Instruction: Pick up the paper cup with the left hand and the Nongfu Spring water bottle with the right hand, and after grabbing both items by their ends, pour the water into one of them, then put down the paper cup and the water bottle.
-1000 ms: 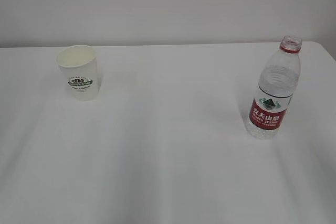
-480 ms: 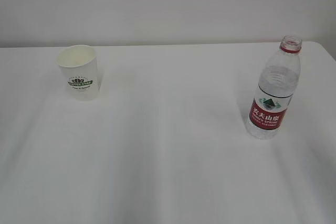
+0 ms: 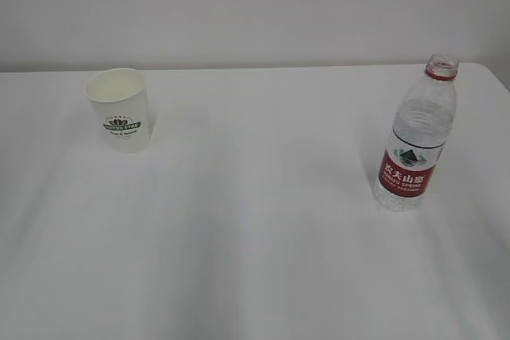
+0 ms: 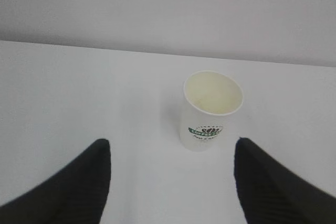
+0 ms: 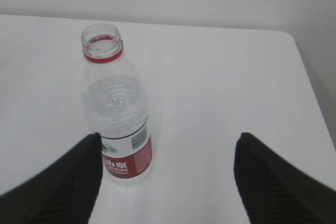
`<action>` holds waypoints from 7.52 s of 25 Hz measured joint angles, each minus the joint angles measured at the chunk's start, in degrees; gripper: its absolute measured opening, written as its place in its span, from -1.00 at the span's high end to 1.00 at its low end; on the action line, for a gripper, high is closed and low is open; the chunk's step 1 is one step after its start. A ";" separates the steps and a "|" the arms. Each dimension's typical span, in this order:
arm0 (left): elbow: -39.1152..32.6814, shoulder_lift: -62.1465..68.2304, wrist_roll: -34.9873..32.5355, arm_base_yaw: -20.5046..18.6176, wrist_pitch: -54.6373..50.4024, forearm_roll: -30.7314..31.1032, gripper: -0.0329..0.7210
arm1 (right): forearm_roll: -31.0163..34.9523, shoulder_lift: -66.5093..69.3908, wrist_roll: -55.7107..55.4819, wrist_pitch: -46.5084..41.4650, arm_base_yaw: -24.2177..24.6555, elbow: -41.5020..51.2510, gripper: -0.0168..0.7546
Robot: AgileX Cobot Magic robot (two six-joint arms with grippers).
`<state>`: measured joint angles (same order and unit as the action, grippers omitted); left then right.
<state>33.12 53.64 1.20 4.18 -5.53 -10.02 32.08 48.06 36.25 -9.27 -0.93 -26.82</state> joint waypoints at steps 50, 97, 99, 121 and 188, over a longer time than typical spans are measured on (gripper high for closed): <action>-27.87 17.58 2.11 5.35 47.52 4.17 -0.38 | -25.54 33.72 -27.35 53.13 -12.52 14.92 -0.58; -27.95 47.35 9.09 5.35 71.11 11.23 -0.37 | -27.49 42.50 -39.84 66.55 -12.52 16.74 -0.58; -27.95 47.35 9.47 5.35 71.11 11.23 -0.37 | -28.38 42.62 -39.99 66.55 -12.52 16.74 -0.58; -25.44 47.35 4.95 5.35 71.15 10.65 -0.83 | -33.51 55.93 -30.80 74.58 -12.52 15.81 -0.58; -23.82 47.43 4.81 5.35 71.15 9.23 -0.73 | -31.46 70.61 -36.25 75.26 -12.52 -4.48 -0.61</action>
<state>9.30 101.07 6.01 9.53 65.62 -0.79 0.62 118.67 0.00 65.98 -13.45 -31.31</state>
